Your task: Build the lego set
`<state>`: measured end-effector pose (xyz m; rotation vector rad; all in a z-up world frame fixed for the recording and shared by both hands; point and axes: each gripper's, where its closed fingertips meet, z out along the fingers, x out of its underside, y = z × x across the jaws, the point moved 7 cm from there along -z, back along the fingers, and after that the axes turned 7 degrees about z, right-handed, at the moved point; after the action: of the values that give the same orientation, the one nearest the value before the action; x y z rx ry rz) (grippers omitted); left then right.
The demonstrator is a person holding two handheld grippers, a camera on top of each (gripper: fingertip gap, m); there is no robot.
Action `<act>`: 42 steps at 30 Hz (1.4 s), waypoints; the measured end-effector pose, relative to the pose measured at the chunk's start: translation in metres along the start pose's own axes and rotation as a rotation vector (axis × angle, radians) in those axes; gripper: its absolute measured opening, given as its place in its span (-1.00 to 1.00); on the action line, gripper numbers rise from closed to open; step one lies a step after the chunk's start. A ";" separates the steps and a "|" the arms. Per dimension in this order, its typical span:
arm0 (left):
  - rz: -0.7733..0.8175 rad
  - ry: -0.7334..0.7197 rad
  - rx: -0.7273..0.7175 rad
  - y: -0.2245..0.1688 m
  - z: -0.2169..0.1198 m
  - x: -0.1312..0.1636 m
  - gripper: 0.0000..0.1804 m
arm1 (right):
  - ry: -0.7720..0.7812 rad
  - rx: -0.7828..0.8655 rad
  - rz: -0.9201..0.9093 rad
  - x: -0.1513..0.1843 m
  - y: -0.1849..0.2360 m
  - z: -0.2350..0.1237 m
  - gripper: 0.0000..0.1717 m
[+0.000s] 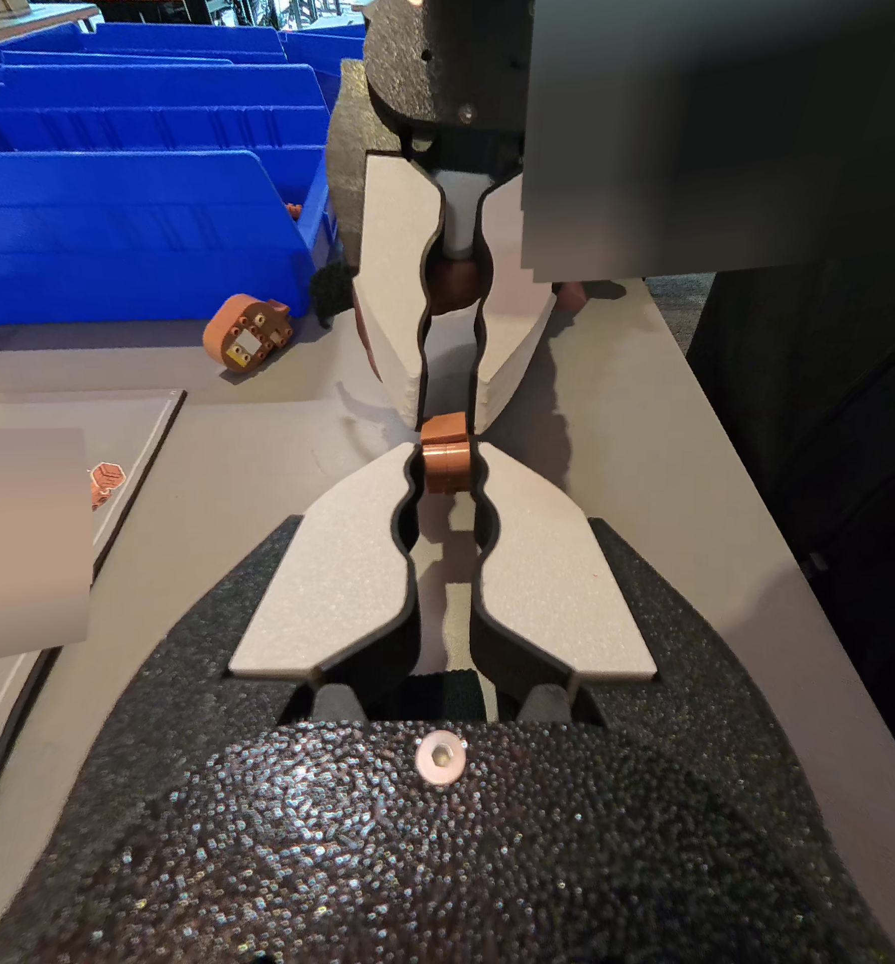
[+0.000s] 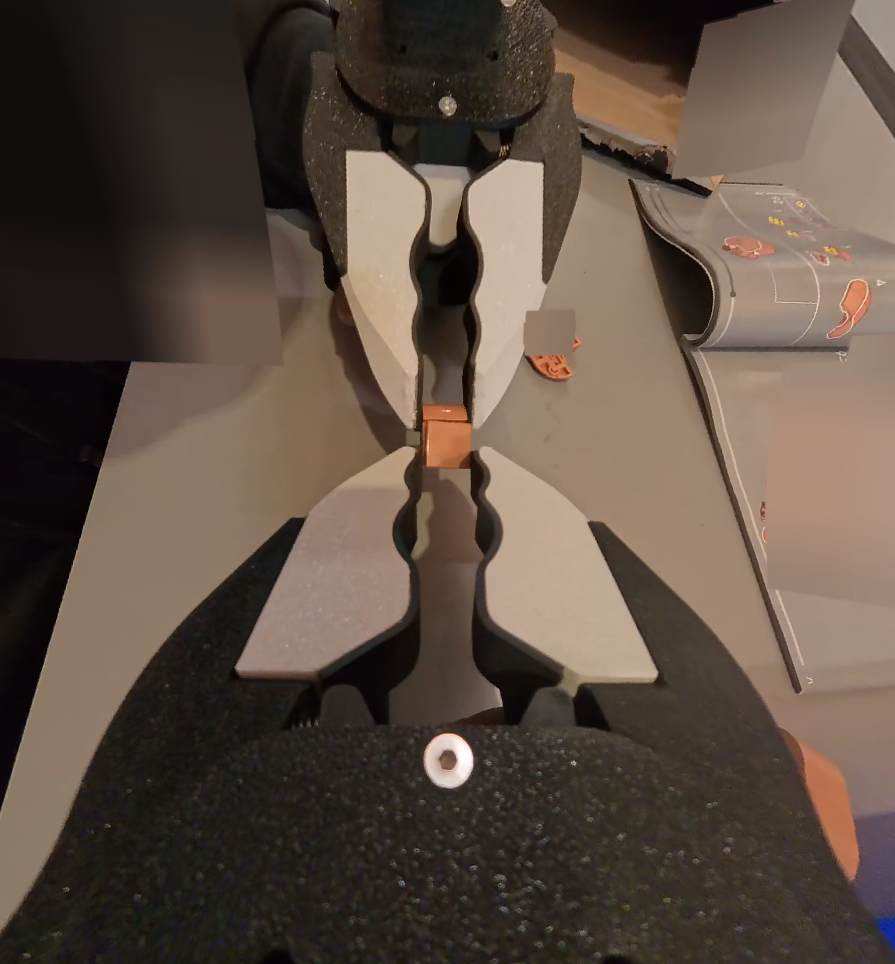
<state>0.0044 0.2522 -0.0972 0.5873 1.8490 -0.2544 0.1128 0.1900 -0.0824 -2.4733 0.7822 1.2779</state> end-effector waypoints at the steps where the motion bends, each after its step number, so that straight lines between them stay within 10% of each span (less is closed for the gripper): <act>1: -0.002 -0.001 0.000 0.000 0.000 0.000 -0.82 | -0.002 0.002 -0.001 0.000 0.000 0.000 -0.81; 42: -0.067 -0.117 -0.007 0.005 -0.004 -0.008 -0.82 | -0.077 0.111 -0.105 -0.013 0.005 -0.006 -0.78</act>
<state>0.0057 0.2562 -0.0882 0.4953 1.7572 -0.3205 0.1077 0.1883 -0.0681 -2.3311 0.6766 1.2496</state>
